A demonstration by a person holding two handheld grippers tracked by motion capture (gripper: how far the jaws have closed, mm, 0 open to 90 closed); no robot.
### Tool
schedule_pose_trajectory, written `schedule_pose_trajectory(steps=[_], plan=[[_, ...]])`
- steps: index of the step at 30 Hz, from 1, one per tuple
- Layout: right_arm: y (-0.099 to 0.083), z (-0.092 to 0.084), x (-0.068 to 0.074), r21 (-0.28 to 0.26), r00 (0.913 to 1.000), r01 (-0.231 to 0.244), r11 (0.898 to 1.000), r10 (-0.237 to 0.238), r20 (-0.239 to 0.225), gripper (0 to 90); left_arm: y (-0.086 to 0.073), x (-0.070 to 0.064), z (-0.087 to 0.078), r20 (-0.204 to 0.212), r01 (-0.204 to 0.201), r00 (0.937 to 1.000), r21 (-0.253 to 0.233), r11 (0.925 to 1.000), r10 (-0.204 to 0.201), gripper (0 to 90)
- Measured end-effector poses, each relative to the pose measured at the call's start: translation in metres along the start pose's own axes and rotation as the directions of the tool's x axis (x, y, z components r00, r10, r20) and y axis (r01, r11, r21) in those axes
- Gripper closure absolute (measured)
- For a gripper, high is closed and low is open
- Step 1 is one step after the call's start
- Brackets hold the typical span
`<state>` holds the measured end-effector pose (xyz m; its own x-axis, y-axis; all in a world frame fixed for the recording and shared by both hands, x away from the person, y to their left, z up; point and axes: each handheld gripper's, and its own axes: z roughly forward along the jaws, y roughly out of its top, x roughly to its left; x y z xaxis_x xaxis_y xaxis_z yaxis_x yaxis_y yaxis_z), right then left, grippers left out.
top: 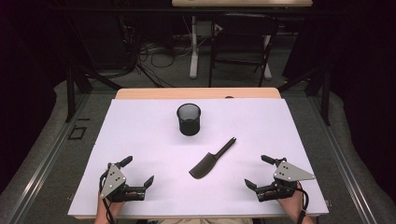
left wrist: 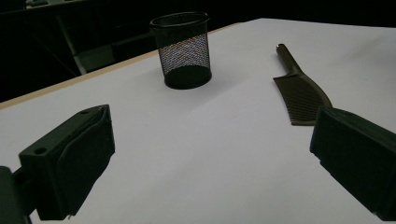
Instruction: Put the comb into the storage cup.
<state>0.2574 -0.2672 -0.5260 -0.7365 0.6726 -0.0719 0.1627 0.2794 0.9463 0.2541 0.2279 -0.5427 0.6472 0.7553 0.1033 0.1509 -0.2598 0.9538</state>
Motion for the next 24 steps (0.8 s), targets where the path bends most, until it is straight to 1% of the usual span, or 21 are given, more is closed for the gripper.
schedule_pose_trajectory(steps=[4, 5, 8, 12, 16, 20, 24], plan=[[-0.001, 0.002, -0.001, 0.004, 1.0000, -0.003, 1.000, 0.003, -0.001, 0.0, 0.000, 0.000, 0.000, -0.002, -0.001, 1.0000, 0.004, 1.0000, 0.001, 0.2], [0.000, 0.002, -0.002, 0.015, 1.0000, -0.001, 1.000, 0.001, -0.004, 0.0, 0.000, 0.000, 0.000, -0.003, -0.004, 1.0000, 0.006, 1.0000, 0.004, 0.1], [0.000, 0.005, -0.003, 0.026, 1.0000, -0.001, 1.000, 0.002, -0.002, 0.0, 0.000, 0.000, 0.001, -0.001, -0.004, 1.0000, 0.010, 0.9999, 0.004, 0.2], [0.001, 0.008, -0.004, 0.034, 1.0000, -0.007, 0.999, 0.007, 0.004, 0.0, 0.000, 0.000, 0.001, -0.002, -0.005, 1.0000, 0.011, 0.9999, 0.005, 0.2], [0.002, 0.013, -0.006, 0.056, 0.9999, 0.006, 0.998, -0.007, 0.009, 0.0, 0.000, 0.000, 0.001, -0.004, -0.007, 1.0000, 0.014, 0.9999, 0.007, 0.2], [0.002, 0.020, -0.009, 0.071, 1.0000, -0.006, 0.997, 0.006, 0.002, 0.0, 0.000, 0.000, 0.001, -0.005, -0.010, 0.9999, 0.013, 0.9999, 0.010, 0.2], [0.004, 0.024, -0.011, 0.083, 0.9999, -0.013, 0.996, 0.013, 0.008, 0.0, -0.001, 0.000, 0.001, -0.004, -0.008, 1.0000, 0.015, 0.9999, 0.008, 0.2]])
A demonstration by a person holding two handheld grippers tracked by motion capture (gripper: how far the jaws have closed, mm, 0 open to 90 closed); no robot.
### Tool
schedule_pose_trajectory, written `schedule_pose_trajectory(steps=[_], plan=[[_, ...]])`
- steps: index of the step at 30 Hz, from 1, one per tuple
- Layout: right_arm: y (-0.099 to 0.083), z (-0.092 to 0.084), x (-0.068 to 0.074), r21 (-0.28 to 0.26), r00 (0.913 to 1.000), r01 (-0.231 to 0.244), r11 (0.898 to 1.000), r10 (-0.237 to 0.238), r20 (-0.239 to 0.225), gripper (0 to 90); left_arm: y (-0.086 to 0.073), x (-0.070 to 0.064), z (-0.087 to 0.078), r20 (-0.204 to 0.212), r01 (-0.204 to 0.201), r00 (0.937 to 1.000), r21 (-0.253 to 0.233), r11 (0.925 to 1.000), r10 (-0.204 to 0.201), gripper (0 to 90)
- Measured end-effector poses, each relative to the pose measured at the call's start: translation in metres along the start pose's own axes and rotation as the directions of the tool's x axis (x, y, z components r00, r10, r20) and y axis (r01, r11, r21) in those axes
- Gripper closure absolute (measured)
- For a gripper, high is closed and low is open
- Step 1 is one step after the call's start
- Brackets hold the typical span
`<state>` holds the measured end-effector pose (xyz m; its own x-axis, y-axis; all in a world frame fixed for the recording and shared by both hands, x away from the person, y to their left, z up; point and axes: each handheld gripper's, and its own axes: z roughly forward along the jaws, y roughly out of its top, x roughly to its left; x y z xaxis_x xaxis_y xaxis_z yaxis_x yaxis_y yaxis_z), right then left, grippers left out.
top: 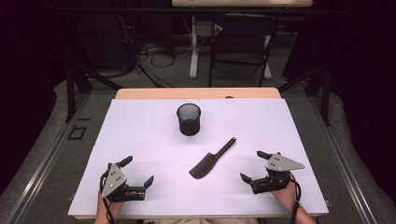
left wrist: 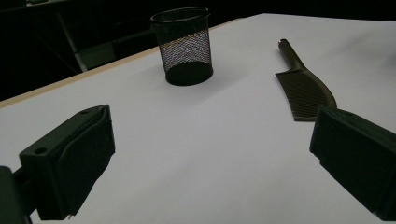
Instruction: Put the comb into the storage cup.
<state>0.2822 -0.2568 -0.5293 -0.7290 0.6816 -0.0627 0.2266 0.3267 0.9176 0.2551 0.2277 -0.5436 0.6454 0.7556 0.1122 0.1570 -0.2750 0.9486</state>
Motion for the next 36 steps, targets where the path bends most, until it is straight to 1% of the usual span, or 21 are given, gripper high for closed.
schedule_pose_trajectory(steps=[14, 17, 20, 23, 26, 32, 36], plan=[[0.006, 0.014, -0.007, 0.017, 1.0000, -0.002, 1.000, 0.002, 0.007, 0.0, 0.000, 0.000, 0.001, 0.001, -0.004, 1.0000, 0.001, 1.0000, 0.004, 0.3], [0.008, 0.016, -0.008, 0.018, 1.0000, 0.000, 1.000, 0.000, 0.008, 0.0, 0.000, 0.000, 0.001, 0.001, -0.004, 1.0000, 0.000, 1.0000, 0.004, 0.3], [0.011, 0.019, -0.008, 0.019, 0.9999, 0.012, 1.000, -0.013, 0.010, 0.0, 0.000, 0.000, 0.001, 0.003, -0.005, 1.0000, 0.002, 1.0000, 0.005, 0.3], [0.013, 0.022, -0.010, 0.023, 0.9999, 0.009, 1.000, -0.009, 0.013, 0.0, 0.000, 0.000, 0.002, 0.003, -0.007, 1.0000, 0.003, 1.0000, 0.007, 0.3], [0.014, 0.026, -0.013, 0.024, 0.9999, 0.002, 1.000, -0.002, 0.015, 0.0, 0.000, 0.000, 0.002, 0.006, -0.008, 0.9999, 0.005, 1.0000, 0.008, 0.3], [0.018, 0.036, -0.017, 0.036, 0.9999, 0.002, 0.999, -0.003, 0.013, 0.0, 0.000, 0.001, 0.002, 0.003, -0.005, 1.0000, 0.004, 1.0000, 0.005, 0.3], [0.020, 0.042, -0.019, 0.040, 0.9999, 0.003, 0.999, -0.003, 0.010, 0.0, 0.000, 0.000, 0.002, 0.000, -0.011, 0.9999, 0.003, 0.9999, 0.011, 0.2]])
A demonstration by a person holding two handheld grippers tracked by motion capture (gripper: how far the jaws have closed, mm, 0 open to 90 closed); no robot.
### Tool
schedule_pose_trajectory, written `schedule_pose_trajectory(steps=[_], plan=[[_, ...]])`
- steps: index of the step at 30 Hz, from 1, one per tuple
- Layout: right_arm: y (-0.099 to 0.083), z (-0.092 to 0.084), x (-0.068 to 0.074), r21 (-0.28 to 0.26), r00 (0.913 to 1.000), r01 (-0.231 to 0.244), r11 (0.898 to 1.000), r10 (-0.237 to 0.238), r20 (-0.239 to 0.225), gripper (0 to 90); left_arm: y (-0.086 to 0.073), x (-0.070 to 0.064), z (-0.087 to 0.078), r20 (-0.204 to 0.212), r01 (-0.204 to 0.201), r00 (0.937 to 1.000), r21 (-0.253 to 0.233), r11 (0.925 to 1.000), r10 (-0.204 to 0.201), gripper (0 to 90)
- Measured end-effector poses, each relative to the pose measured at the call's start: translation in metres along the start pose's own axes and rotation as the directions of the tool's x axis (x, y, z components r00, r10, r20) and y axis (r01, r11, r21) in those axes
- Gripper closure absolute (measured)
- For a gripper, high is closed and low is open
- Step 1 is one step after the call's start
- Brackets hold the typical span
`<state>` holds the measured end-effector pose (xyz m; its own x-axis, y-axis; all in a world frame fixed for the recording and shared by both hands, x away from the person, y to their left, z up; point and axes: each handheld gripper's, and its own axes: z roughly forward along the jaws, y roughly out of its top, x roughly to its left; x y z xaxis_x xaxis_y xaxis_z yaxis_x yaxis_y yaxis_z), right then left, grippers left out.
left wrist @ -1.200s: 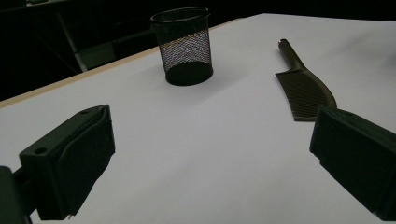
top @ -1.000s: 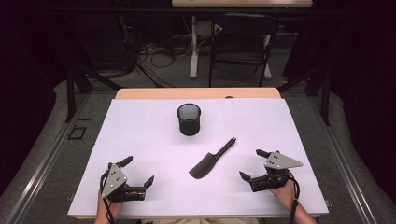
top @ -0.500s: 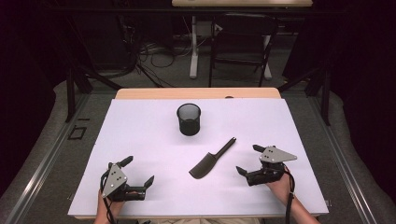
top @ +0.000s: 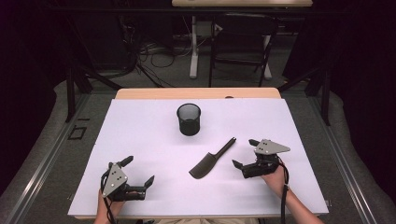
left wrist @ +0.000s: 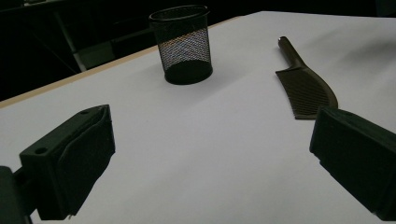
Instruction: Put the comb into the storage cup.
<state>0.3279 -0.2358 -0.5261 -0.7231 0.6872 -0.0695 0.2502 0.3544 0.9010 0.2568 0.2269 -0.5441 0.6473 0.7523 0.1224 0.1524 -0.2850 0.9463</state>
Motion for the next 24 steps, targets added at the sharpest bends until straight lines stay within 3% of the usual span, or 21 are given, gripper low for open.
schedule_pose_trajectory(steps=[24], plan=[[0.012, 0.028, -0.015, 0.005, 0.9998, -0.016, 1.000, 0.016, 0.009, 0.0, 0.000, 0.001, 0.000, -0.005, -0.002, 1.0000, -0.002, 1.0000, 0.002, 0.2]])
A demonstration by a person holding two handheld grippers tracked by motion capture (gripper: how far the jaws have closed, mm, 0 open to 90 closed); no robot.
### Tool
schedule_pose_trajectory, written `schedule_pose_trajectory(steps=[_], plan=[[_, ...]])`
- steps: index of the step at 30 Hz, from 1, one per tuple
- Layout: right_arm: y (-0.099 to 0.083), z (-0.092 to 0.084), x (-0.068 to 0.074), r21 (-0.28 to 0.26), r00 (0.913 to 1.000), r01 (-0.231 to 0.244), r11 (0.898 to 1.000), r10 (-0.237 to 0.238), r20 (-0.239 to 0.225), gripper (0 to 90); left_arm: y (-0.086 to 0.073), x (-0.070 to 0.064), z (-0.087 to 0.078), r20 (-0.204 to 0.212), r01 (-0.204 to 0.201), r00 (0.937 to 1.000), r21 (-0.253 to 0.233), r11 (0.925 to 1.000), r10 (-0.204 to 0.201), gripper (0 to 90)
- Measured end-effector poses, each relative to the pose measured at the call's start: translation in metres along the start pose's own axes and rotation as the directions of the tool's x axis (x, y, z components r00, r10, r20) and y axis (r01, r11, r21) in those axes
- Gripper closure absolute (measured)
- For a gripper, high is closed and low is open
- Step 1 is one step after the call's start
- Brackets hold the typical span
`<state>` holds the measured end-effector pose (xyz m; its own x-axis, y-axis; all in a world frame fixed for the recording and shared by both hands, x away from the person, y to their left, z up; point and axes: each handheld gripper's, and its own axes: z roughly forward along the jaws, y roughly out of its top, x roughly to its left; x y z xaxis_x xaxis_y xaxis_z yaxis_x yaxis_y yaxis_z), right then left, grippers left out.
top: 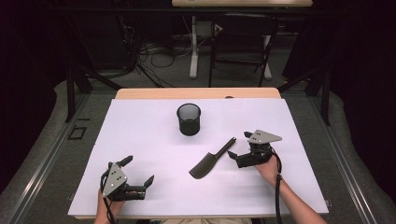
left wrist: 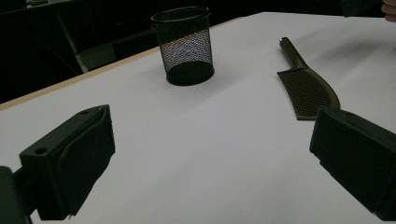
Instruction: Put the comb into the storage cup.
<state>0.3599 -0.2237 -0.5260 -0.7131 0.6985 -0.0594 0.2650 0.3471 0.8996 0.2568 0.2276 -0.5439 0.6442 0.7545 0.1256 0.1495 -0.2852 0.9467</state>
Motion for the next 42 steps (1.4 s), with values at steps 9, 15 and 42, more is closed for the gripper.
schedule_pose_trajectory(steps=[9, 15, 42], plan=[[0.002, 0.009, -0.007, 0.009, 0.9999, -0.010, 1.000, 0.010, 0.005, 0.0, 0.000, 0.000, 0.000, 0.005, 0.001, 1.0000, 0.002, 1.0000, -0.001, 0.2], [0.005, 0.018, -0.014, 0.007, 0.9996, -0.027, 1.000, 0.027, 0.011, 0.0, 0.000, 0.000, 0.001, 0.006, 0.000, 1.0000, 0.002, 1.0000, 0.000, 0.2], [0.008, 0.052, -0.028, 0.128, 0.9973, 0.002, 0.992, -0.012, 0.073, 90.0, -0.001, 0.000, 0.002, 0.010, 0.003, 0.9999, 0.010, 0.9999, -0.004, 0.5]])
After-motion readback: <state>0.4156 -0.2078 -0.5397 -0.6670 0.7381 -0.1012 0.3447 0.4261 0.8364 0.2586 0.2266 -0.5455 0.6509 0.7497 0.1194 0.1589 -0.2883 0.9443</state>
